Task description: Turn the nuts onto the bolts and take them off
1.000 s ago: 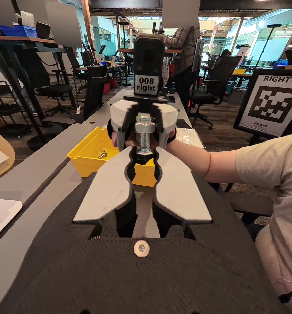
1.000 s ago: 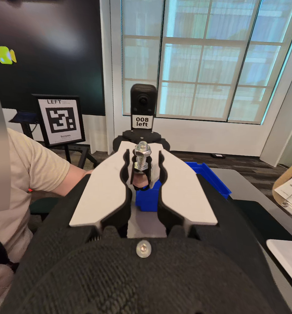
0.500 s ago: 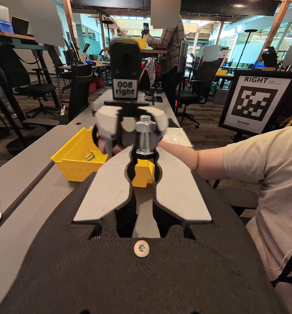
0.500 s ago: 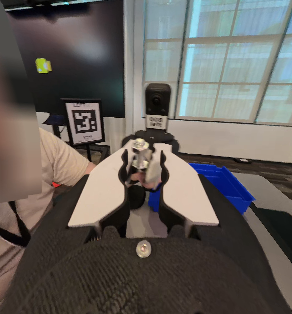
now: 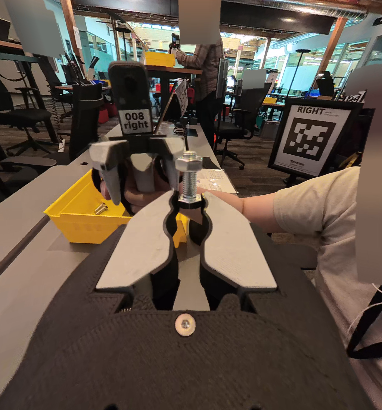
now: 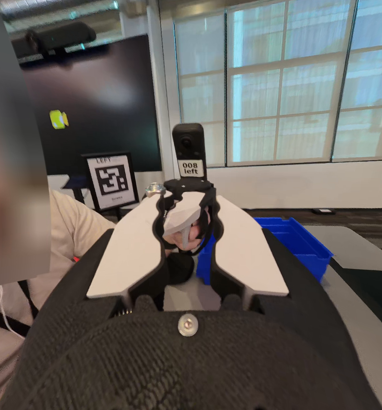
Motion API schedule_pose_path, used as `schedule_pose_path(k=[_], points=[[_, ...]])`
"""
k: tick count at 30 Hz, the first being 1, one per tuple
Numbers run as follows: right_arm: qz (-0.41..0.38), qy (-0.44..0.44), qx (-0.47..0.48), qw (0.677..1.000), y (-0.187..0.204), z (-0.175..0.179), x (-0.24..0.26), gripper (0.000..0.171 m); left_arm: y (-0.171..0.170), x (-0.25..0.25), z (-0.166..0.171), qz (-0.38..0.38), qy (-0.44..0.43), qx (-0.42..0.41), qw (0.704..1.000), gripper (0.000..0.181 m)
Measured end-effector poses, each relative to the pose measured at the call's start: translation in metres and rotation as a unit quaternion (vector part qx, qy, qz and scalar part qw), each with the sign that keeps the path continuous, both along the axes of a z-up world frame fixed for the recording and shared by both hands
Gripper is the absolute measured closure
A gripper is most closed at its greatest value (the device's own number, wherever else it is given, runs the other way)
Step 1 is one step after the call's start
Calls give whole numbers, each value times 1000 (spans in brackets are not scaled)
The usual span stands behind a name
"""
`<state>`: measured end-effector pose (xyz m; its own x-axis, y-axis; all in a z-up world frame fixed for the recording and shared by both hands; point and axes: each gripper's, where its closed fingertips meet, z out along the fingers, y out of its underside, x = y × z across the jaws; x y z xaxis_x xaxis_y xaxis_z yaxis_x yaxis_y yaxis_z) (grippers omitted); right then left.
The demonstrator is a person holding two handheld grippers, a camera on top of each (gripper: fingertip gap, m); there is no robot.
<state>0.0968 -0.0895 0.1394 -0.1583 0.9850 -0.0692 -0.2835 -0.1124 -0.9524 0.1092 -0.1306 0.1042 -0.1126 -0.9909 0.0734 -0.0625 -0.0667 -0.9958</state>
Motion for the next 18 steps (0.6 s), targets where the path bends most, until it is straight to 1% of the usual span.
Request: schedule_pose_path(k=[3,6,8,9,11,12,15,18], points=[[35,11,1,999,-15,7,-1,127,2,0,1,2,-3,-9,1000,163],[20,-15,34,999,-24,2,-14,125,4,0,-1,4,0,-12,1000,163],[9,-20,30,999,-18,-2,-15,127,0,2,-2,-6,3,-14,1000,163],[9,-17,17,1000,-12,-3,-12,123,1,2,-2,1,6,-14,1000,163],[2,-7,-19,1000,3,-4,-5,129,-1,1,-1,-4,3,-11,1000,163],[9,2,-24,1000,3,-2,-3,129,-1,1,-1,-3,4,-13,1000,163],[45,5,0,999,-20,5,-7,125,2,1,-2,6,10,-6,1000,163],[28,-25,37,999,-29,-1,-20,124,1,2,-2,-1,8,-15,1000,163]])
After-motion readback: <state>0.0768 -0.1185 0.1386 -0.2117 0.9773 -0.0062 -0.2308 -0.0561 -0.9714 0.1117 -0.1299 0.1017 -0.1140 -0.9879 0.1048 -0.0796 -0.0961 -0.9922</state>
